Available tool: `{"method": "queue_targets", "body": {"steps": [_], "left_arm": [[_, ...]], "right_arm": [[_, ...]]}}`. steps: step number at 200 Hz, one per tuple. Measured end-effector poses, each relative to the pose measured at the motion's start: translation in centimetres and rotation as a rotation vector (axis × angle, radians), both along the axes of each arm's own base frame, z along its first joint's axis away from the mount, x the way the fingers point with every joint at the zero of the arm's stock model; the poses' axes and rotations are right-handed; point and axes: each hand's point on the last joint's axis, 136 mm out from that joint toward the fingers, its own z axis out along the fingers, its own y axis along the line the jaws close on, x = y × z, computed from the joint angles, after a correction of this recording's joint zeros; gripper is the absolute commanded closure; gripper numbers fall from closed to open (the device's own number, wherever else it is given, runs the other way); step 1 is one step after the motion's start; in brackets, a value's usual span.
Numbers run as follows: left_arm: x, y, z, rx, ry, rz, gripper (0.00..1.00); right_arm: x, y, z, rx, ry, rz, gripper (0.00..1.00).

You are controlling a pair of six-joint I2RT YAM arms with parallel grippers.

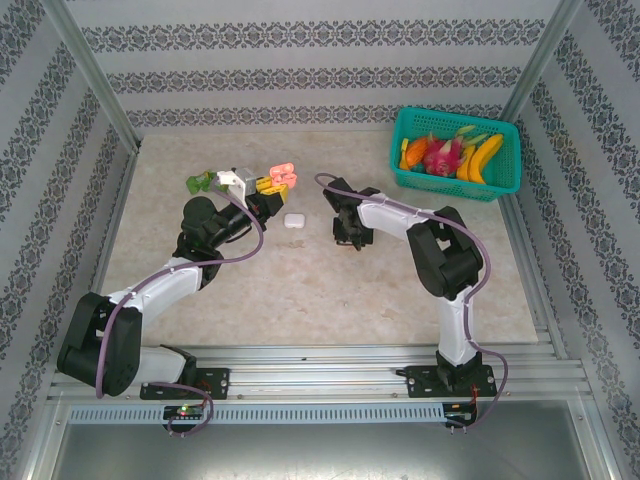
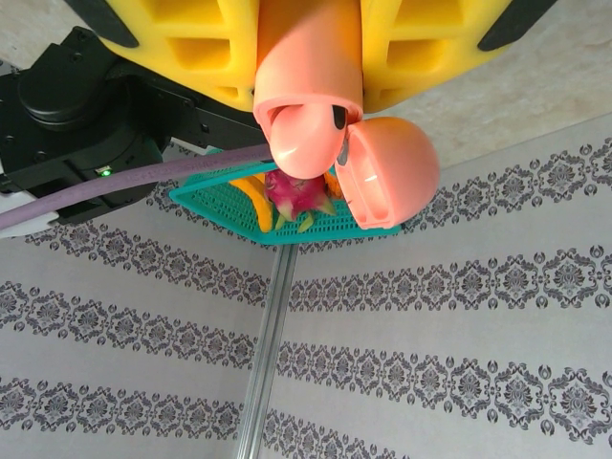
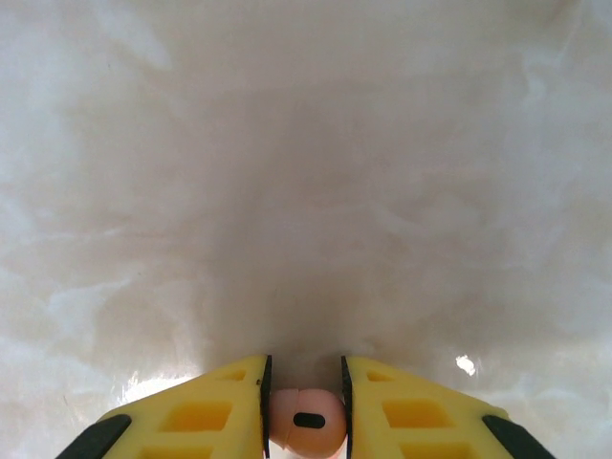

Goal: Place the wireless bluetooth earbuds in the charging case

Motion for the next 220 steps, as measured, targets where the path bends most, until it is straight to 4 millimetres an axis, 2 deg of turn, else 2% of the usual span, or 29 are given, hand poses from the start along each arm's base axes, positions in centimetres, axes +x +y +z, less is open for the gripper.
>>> {"method": "queue_targets", "body": {"steps": [67,106,181,202,220], "left_arm": [[0.0,0.0,-0.1,-0.003,0.006,-0.001,1.00],[0.0,0.0,0.0,-0.003,0.005,-0.001,1.00],[-0.2,-0.5,-0.4,0.004,0.013,-0.037,1.00],[-0.4,-0.8,-0.7,0.009,0.019,-0.062,1.00],[-0.5,-1.2,-1.0,0.014,0.024,-0.088,1.00]], "right_arm": [[-1.7,0.1,0.4,0.016,0.022,0.018,0.76],[-1.9,0.0,1.9,0.034,-0.007,0.016,0.75],[-1.6,0.2,8.8,0.134,-0.168,0.018,0.75],[-1.5,0.2,11.5,0.177,-0.237,0.020,0.75],[-1.3,0.3,14.7,0.228,-0.321,0.024,0.75]]}}
